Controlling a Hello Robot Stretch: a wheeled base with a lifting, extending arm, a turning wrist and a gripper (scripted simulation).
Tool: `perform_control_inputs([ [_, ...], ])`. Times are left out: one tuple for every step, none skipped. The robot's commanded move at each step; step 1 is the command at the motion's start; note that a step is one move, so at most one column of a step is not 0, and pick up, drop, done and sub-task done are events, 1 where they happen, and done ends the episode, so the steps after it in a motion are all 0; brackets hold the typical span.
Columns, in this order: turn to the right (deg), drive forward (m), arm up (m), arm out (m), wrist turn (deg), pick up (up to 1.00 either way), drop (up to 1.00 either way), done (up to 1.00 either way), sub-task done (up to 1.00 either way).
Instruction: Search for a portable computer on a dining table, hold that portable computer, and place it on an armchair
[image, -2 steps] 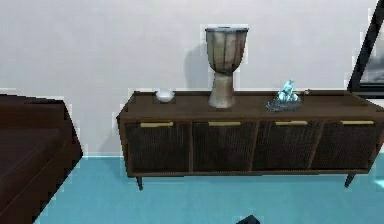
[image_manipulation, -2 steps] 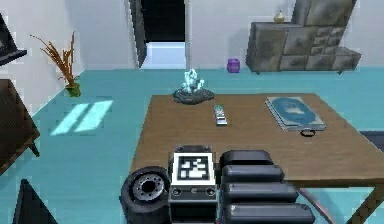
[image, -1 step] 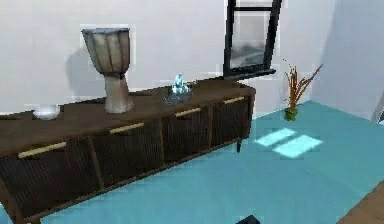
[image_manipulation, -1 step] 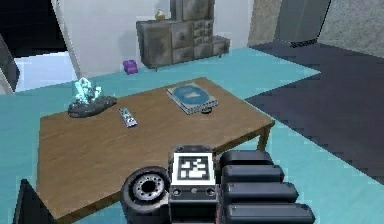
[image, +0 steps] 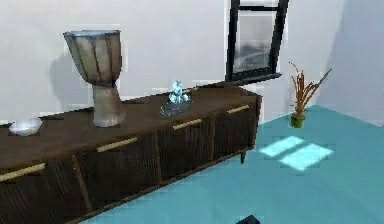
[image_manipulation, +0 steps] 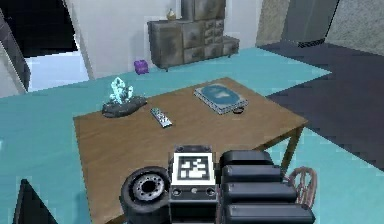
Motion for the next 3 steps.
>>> perform_control_inputs([
  [9.0, 0.0, 0.0, 0.0, 0.0, 0.0, 0.0, 0.0, 0.0],
  [0.0, 0.45, 0.0, 0.0, 0.0, 0.0, 0.0, 0.0, 0.0],
  [45.0, 0.0, 0.0, 0.0, 0.0, 0.0, 0.0, 0.0, 0.0],
])
